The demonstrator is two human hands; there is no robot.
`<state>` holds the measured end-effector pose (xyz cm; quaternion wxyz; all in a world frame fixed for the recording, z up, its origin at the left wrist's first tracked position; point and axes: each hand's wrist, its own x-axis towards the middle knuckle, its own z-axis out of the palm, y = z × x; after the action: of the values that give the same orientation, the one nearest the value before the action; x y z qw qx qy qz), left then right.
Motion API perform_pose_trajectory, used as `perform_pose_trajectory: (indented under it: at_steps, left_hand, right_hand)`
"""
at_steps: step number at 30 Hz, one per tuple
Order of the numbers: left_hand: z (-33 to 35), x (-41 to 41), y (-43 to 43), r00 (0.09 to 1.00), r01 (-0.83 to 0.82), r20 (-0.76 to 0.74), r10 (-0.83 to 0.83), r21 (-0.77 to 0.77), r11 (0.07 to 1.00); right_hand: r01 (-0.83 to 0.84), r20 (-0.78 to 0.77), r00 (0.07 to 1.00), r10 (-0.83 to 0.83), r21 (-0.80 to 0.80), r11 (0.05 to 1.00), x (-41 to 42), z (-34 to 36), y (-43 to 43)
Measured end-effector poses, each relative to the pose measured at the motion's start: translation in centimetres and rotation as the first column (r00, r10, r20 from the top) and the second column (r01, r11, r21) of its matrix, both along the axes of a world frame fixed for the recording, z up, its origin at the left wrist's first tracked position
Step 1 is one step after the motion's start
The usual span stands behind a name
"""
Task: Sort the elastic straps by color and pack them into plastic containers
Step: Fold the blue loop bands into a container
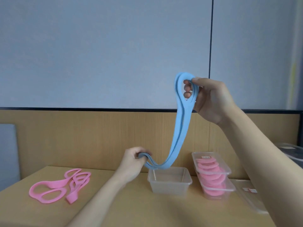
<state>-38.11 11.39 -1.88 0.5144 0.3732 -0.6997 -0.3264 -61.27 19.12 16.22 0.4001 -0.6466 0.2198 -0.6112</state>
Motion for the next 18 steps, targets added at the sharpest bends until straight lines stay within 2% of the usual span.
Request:
perform_pose_trajectory:
  at_steps: [6, 10, 14, 18]
  left_hand:
    - [-0.4, 1.7, -1.0, 1.0, 0.0, -0.005, 0.001, 0.097, 0.995]
    - [-0.6, 2.0, -0.9, 0.996, -0.05, -0.073, 0.056, 0.077, 0.996]
    - [0.8, 1.3, -0.1, 0.989, -0.047, -0.138, 0.045, -0.012, 0.999]
    - [3.3, -0.1, 1.6, 0.977, -0.003, -0.211, -0.036, -0.181, 0.983]
  right_hand:
    - [0.13, 0.08, 0.989, -0.127, -0.032, 0.991, -0.1, 0.4, 0.8]
    - [0.068, 0.067, 0.995, -0.067, -0.013, 0.998, -0.3, 0.2, 1.1]
    - [-0.036, -0.031, 0.999, 0.037, 0.013, 0.999, 0.0, -1.4, 1.0]
    - [-0.075, -0.036, 0.996, 0.078, 0.065, 0.995, 1.5, -4.2, 0.7]
